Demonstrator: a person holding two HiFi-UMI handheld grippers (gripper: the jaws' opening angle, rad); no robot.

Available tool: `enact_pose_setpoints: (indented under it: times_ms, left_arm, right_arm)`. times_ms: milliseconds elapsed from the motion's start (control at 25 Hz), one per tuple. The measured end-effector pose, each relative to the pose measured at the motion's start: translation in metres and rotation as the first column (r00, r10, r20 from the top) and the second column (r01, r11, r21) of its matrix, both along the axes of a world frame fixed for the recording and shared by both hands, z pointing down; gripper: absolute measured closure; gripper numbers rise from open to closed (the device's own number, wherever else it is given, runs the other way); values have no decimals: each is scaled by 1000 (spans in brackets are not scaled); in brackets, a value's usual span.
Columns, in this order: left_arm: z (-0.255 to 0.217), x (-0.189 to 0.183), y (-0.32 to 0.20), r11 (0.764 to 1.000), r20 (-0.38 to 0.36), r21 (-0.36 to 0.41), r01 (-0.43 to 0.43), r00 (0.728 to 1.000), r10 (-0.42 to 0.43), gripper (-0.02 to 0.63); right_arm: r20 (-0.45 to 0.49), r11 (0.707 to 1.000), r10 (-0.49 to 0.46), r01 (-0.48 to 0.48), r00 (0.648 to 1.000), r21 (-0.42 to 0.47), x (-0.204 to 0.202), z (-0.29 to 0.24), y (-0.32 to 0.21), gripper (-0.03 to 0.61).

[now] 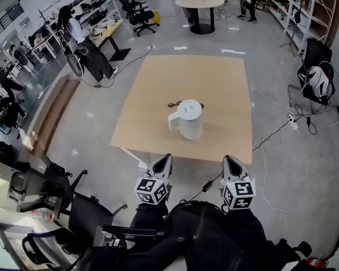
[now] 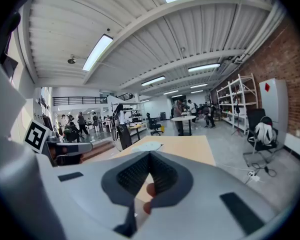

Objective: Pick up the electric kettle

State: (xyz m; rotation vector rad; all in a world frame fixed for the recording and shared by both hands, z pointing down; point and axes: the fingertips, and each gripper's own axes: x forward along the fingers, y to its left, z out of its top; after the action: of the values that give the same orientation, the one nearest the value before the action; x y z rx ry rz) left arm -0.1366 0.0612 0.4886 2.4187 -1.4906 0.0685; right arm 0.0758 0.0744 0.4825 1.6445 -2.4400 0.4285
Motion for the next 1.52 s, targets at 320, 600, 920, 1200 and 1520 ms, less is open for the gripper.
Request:
enact_pose_setpoints:
  times_ms: [320, 600, 920, 1200, 1520]
  left_arm:
    - [1, 23, 3, 999, 17, 31, 12, 1000, -12, 612]
    - [2, 46, 6, 998, -31, 61, -25, 999, 27, 612]
    - [15, 37, -6, 1000, -58, 25, -16, 998, 17, 612]
    - [29, 7, -57, 998, -65, -19, 55, 996, -56, 612]
    - [30, -25, -122, 998, -77, -44, 53, 995, -56, 612]
  right_arm:
    - [13, 997, -34, 35, 999, -62, 17, 20, 12, 575]
    - [31, 993, -49, 52, 998, -103, 26, 37, 23, 575]
    - [39, 989, -30, 35, 999, -146, 29, 54, 14, 575]
    - [10, 990, -13, 15, 1000, -142, 18, 56, -24, 574]
    - [-6, 994, 34, -34, 999, -108, -1, 39, -104, 574]
